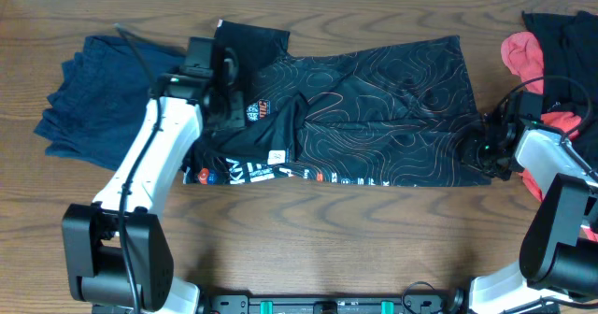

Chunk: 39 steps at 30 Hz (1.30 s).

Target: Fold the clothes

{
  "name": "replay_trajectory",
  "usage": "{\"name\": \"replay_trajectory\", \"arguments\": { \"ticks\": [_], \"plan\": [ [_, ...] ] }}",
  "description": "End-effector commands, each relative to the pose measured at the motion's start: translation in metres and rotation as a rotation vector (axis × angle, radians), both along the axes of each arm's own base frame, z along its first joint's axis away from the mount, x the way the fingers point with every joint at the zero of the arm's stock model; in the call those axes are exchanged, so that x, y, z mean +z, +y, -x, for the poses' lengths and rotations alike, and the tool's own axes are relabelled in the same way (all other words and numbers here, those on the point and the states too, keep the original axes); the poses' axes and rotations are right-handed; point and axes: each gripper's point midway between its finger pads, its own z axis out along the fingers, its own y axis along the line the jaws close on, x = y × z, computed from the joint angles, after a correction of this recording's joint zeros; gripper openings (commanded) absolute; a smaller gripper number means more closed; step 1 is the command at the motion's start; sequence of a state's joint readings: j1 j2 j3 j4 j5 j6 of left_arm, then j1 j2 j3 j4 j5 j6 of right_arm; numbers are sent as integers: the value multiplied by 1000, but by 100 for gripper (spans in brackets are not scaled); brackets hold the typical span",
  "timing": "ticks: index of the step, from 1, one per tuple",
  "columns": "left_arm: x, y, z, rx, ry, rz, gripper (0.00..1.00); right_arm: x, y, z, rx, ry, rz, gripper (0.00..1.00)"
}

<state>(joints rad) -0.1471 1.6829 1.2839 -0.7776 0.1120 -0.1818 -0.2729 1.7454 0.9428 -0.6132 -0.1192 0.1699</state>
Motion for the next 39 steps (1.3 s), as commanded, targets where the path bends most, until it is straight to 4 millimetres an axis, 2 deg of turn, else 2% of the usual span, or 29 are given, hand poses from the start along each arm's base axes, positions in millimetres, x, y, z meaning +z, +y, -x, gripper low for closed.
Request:
{"name": "replay_trajectory", "arguments": {
  "ticks": [1,3,7,10,14,17,23,28,39],
  "plan": [
    [-16,14,15,66,62,-24,57,0,-15,4,-24,40,46,22],
    [-25,18,23,73,91,-28,57,4,-26,9,-80,66,61,26],
    [-46,19,36,73,140,-36,56,3,-53,28,-178,128,118,27],
    [-62,20,44,73,171,-42,57,3,-62,34,-244,132,105,31],
    [-76,32,49,86,191,-107,57,3,-59,33,-263,116,43,32],
    [-77,43,49,99,186,-171,57,1,-49,33,-251,111,-10,38],
    [-77,53,50,111,182,-228,57,-8,-30,44,-224,134,-81,41],
    [-80,54,52,111,188,-234,57,-13,-28,49,-224,147,-85,42],
    [-88,59,72,107,253,-262,56,-8,-29,46,-224,140,-87,42]
  ]
}}
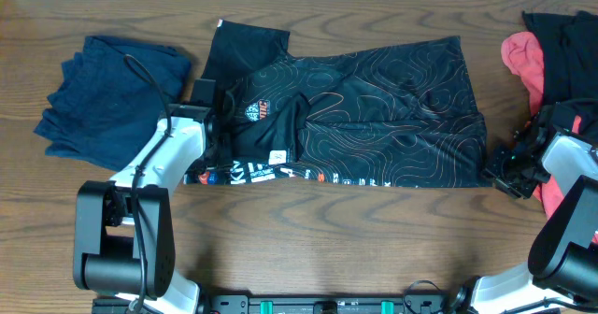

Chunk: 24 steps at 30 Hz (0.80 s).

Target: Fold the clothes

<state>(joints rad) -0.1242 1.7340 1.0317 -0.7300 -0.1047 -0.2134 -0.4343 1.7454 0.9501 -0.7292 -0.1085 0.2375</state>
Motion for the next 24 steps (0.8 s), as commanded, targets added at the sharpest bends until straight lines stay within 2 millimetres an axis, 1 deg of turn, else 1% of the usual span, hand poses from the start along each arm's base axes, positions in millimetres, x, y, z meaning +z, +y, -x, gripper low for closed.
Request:
{"name": "replay_trajectory", "arguments": {
  "ticks": [1,6,10,14,18,21,24],
  "plan": [
    [-5,4,11,15,44,-16,56,-3,9,5,0,21,-52,42],
    [-4,5,22,22,88,-19,56,11,4,-2,3,2,-46,43],
    [-4,8,24,22,98,-32,56,16,17,-6,62,-31,-108,44],
    [-5,8,26,22,105,-33,56,14,15,0,67,1,-91,45],
    [-6,8,28,23,110,-34,56,13,11,-5,68,-21,-71,45],
    [-8,8,30,26,114,-34,56,8,11,-4,68,-25,-68,45],
    [-11,9,35,29,125,-36,56,1,14,3,64,-16,-73,41]
  ]
}}
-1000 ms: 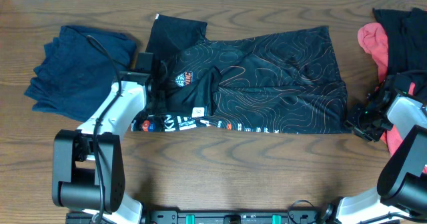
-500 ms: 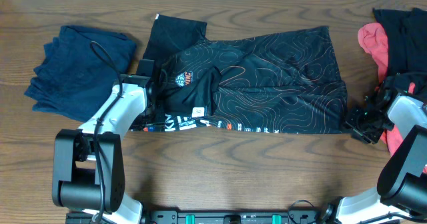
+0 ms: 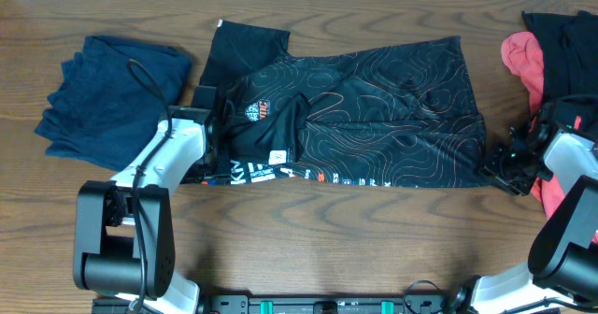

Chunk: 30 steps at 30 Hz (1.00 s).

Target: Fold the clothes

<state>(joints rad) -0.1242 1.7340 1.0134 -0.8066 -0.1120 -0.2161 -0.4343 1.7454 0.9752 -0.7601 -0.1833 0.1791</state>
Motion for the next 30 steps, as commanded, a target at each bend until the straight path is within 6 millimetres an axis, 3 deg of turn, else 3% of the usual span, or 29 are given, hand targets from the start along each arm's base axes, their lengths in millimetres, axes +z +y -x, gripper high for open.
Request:
{"name": "replay_trajectory", "arguments": {
  "ticks": [1,3,6,7,11,20,22,24,30],
  "plan": [
    [-8,5,12,26,38,-19,56,-8,4,11,4,19,-9,40],
    [-10,5,15,26,45,-20,57,-12,5,14,4,21,-7,35],
    [-11,6,17,27,48,-20,61,-15,3,18,3,37,7,6],
    [-11,6,16,27,47,-20,61,-15,2,20,3,43,13,1],
    [-8,20,13,22,31,-105,62,-16,2,22,3,53,17,1],
    [-9,18,12,49,22,-90,57,-16,0,23,-2,57,20,1],
    [-9,18,10,49,14,-94,53,-16,-1,24,-5,59,23,1],
    [-8,22,10,55,8,-117,43,-16,-1,24,-6,59,23,1],
    [-6,28,3,100,-35,-158,35,-16,-2,24,-6,59,26,1]
  ]
}}
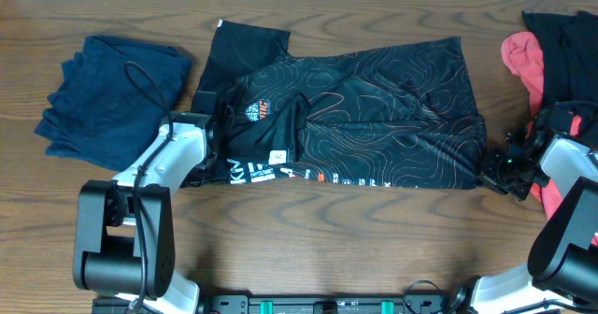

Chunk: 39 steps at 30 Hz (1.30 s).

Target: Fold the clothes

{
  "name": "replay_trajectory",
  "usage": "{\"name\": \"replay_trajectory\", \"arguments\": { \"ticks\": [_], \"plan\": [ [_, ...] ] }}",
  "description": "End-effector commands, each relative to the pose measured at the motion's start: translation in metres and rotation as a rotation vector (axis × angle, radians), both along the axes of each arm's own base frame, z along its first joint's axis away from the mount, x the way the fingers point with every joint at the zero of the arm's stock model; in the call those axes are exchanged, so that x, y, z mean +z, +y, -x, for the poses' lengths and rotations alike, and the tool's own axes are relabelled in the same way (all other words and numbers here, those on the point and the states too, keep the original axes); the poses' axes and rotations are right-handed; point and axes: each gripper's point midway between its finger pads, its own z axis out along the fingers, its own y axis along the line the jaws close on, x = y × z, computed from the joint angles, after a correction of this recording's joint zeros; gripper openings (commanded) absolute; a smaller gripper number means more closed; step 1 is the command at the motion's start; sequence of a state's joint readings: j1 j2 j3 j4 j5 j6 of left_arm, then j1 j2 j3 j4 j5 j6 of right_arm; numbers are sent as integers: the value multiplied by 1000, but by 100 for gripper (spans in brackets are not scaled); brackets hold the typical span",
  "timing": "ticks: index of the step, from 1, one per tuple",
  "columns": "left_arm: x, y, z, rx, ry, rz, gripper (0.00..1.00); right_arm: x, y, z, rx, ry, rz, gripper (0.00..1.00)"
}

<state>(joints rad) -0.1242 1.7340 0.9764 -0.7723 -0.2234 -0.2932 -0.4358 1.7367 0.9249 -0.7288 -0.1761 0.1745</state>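
Observation:
A black jersey (364,108) with thin orange contour lines lies spread across the middle of the table, one sleeve at the top left and a printed hem band along its front left edge. My left gripper (207,155) sits low at the jersey's front left corner, its fingers hidden under the wrist. My right gripper (492,171) rests at the jersey's front right corner. Whether either gripper holds cloth cannot be told from above.
A folded dark blue garment (112,94) lies at the far left. A pile of red and black clothes (551,48) fills the back right corner. Bare wooden table (327,230) runs along the front.
My left gripper has slid slightly nearer the jersey's front left corner. The right gripper has shifted a little to the right at the front right corner. The jersey looks unchanged.
At first my left gripper was up on the jersey's left shoulder and the right one at the right hem. Then the left gripper was down beside the jersey's left edge and the right one off the corner. Both have since settled at the front corners.

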Motion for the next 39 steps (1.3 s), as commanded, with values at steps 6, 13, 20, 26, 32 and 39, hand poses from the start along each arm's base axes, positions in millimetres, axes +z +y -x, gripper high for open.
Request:
{"name": "replay_trajectory", "arguments": {
  "ticks": [6,13,20,26,32,39],
  "plan": [
    [-4,16,-1,40,-21,-72,35,-7,-5,14,-8,48,23,1],
    [-9,25,4,81,-30,-92,29,-7,-5,14,-8,48,23,1],
    [-4,37,-2,81,-62,-168,7,-7,-5,14,-8,49,24,1],
    [0,48,-5,93,-80,-218,6,-7,-6,15,-8,53,29,1],
    [11,72,-3,133,-96,-343,6,-7,-6,15,-9,52,30,1],
    [16,83,-1,151,-98,-387,6,-8,-12,20,-35,76,48,1]
  ]
}}
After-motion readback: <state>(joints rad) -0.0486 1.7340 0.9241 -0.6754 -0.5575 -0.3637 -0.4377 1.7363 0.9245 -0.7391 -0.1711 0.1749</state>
